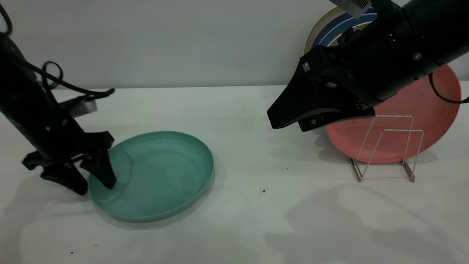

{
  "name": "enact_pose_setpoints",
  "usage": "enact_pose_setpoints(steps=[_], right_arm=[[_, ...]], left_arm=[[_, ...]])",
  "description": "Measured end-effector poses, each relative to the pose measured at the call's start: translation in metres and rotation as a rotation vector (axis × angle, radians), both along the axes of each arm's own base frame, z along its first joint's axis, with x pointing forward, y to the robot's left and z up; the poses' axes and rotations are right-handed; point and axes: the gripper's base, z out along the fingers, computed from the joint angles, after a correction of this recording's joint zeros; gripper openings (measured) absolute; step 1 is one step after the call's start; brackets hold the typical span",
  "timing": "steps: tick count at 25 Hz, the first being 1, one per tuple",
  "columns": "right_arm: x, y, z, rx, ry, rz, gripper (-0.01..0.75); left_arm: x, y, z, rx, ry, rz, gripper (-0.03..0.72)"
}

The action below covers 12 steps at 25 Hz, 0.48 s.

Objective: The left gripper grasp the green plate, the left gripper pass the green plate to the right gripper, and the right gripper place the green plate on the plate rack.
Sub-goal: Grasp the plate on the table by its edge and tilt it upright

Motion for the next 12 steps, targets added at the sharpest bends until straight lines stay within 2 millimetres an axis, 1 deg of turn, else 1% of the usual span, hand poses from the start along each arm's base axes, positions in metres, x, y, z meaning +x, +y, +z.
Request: enact_pose_setpoints(steps=[2,4,5,7,9,10,11,12], right_arm=[[0.0000,0.0000,-0.0001,0.000,0.000,0.000,0.539],[0.0000,0.0000,-0.0001,0.000,0.000,0.000,0.539],[0.0000,0.0000,-0.0001,0.000,0.000,0.000,0.539],[0.0003,0.0000,0.0000,0.002,0.000,-0.005,0.539],[0.0010,0.0000,0.0002,0.007,0.004,-0.019,0.539],[0.0015,-0.0002,0.0002,0.010,0.010,-0.033,0.539],[0.0021,-0.0005,0.0002,0.014,0.020,-0.054,0.539],[0.0027,-0.0008,-0.0001,0.017,0.033,-0.075,0.539]], left_arm=[[0.0020,-0.0030,-0.0011,-0.006,-0.011,0.008,0.537],[0.0034,-0.0041,-0.0016,-0.009,-0.017,0.015,0.482],[0.0039,-0.0040,-0.0020,-0.009,-0.022,0.019,0.437],[0.0045,-0.0042,-0.0029,-0.006,-0.029,0.023,0.322],[0.0050,-0.0042,-0.0037,-0.003,-0.033,0.025,0.162],[0.0051,-0.0043,-0.0038,-0.004,-0.033,0.030,0.103],[0.0054,-0.0046,-0.0033,-0.009,-0.034,0.038,0.064],[0.0054,-0.0050,-0.0004,-0.013,-0.034,0.036,0.047]])
